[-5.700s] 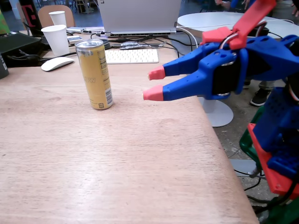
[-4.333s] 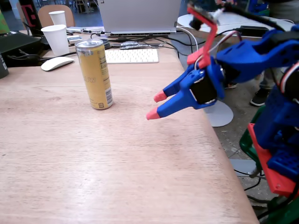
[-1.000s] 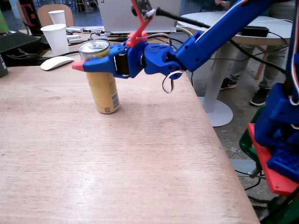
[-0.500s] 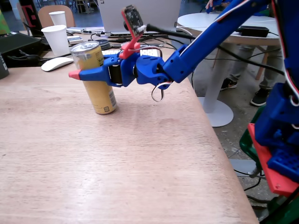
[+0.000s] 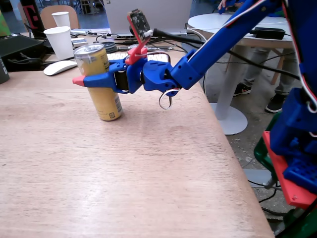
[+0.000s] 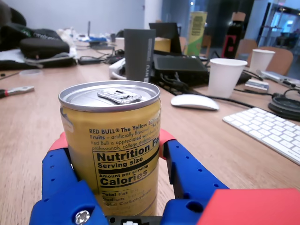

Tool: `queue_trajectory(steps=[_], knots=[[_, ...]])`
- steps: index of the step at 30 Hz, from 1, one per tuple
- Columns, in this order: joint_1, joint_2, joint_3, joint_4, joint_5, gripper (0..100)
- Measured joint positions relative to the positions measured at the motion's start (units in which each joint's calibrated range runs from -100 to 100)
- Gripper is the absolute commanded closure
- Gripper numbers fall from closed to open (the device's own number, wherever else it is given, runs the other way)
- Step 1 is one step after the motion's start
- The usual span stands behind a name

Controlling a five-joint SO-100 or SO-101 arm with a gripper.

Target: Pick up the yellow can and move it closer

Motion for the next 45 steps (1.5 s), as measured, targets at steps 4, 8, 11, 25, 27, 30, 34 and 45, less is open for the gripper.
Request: queue_trajectory(steps=[4,8,11,25,27,30,34,45], knots=[[0.0,0.0,0.0,0.0,0.0,76],[0.0,0.0,0.09,0.0,-0.05,76],[0.0,-0.78,0.27,0.25,-0.05,76],[-1.22,-38.22,31.02,6.21,0.15,76],[-1.88,-44.1,31.38,13.17,0.1,76],[-7.23,-51.71,31.92,24.68,-0.05,76],[-14.75,-59.4,32.01,32.38,-0.15,76],[-23.95,-82.06,52.3,33.54,-0.05,76]])
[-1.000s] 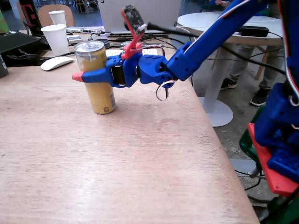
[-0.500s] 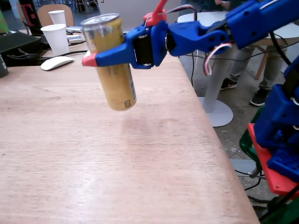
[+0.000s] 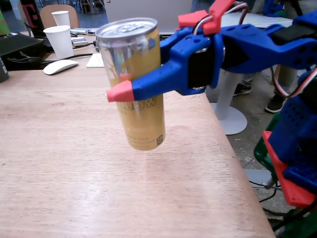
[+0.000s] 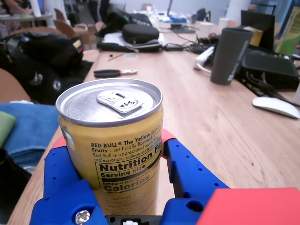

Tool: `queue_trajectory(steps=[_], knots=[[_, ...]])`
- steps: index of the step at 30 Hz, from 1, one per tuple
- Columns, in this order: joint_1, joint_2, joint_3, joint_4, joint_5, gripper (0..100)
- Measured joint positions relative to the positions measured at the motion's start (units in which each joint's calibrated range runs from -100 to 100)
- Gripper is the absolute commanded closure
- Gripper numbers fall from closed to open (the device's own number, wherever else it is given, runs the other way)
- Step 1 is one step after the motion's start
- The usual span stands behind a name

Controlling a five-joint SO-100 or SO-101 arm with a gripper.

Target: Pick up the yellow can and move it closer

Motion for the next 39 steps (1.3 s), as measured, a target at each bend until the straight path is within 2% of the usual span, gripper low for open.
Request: queue_trajectory(steps=[6,12,14,18,28,39], knots=[[1.41,-6.92,6.04,0.0,0.2,76],[1.5,-31.3,20.11,0.41,0.2,76],[1.5,-36.84,20.38,3.73,0.2,76],[1.6,-43.06,20.47,18.39,0.1,76],[1.6,-43.75,20.47,38.59,-0.1,76],[1.6,-43.75,20.47,38.92,-0.1,76]])
